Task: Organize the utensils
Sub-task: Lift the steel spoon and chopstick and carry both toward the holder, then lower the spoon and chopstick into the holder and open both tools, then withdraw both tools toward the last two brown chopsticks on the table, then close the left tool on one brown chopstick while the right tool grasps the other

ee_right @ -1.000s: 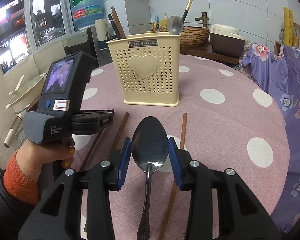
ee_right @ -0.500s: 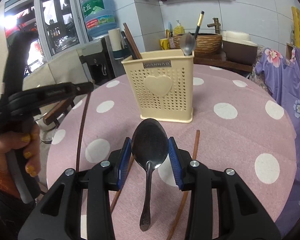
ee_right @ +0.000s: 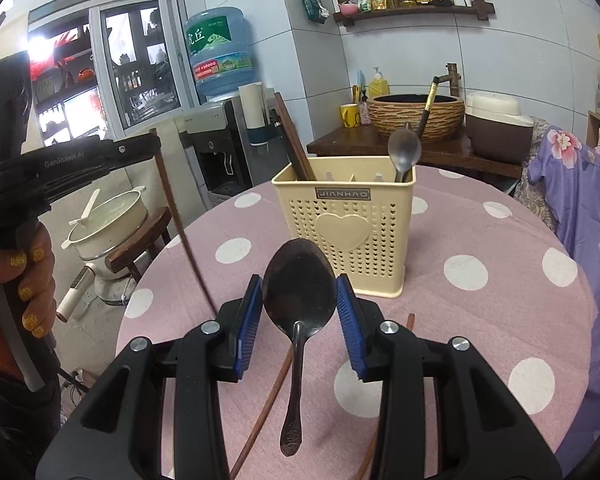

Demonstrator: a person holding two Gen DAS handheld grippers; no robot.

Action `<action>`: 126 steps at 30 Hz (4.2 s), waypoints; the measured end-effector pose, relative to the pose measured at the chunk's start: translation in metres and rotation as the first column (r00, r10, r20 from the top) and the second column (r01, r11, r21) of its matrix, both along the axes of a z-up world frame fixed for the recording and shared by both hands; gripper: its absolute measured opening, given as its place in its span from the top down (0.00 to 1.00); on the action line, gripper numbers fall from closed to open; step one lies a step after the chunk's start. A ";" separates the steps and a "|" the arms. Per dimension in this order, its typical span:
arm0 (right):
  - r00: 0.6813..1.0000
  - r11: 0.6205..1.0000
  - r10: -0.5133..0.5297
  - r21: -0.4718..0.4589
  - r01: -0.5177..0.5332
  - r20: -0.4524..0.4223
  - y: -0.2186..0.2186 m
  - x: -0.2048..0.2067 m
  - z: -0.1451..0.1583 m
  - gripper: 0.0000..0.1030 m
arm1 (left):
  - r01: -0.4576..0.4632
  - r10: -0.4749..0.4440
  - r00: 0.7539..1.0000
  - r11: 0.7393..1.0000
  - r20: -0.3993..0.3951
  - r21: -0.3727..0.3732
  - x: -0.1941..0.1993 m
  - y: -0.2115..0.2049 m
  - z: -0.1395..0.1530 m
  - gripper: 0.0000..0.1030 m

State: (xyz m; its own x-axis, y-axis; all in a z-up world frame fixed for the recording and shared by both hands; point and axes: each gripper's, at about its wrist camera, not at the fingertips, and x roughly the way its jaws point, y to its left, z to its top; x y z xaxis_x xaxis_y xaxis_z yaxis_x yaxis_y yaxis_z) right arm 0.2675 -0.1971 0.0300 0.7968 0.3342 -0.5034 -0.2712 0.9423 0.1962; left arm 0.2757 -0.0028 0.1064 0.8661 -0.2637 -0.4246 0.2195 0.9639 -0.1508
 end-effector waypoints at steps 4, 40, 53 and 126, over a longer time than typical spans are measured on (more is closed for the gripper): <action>1.000 1.000 0.006 -0.010 -0.005 0.017 0.002 0.004 0.002 0.63 | 0.004 -0.004 1.000 1.000 0.014 0.000 0.005 0.001 0.008 0.92; 0.938 0.960 -0.204 -0.131 0.248 0.281 0.005 0.157 0.058 0.63 | 0.075 -0.073 0.997 0.994 0.025 -0.085 0.097 -0.047 0.058 0.92; 0.943 0.927 -0.204 -0.257 0.272 0.262 0.014 0.143 0.001 0.63 | 0.051 -0.053 0.998 0.998 -0.046 -0.038 0.102 -0.057 0.005 0.92; 0.889 0.941 -0.306 -0.251 0.228 -0.340 -0.032 0.062 -0.117 0.55 | 0.085 0.004 0.888 0.981 -0.459 0.173 0.043 -0.079 -0.182 0.90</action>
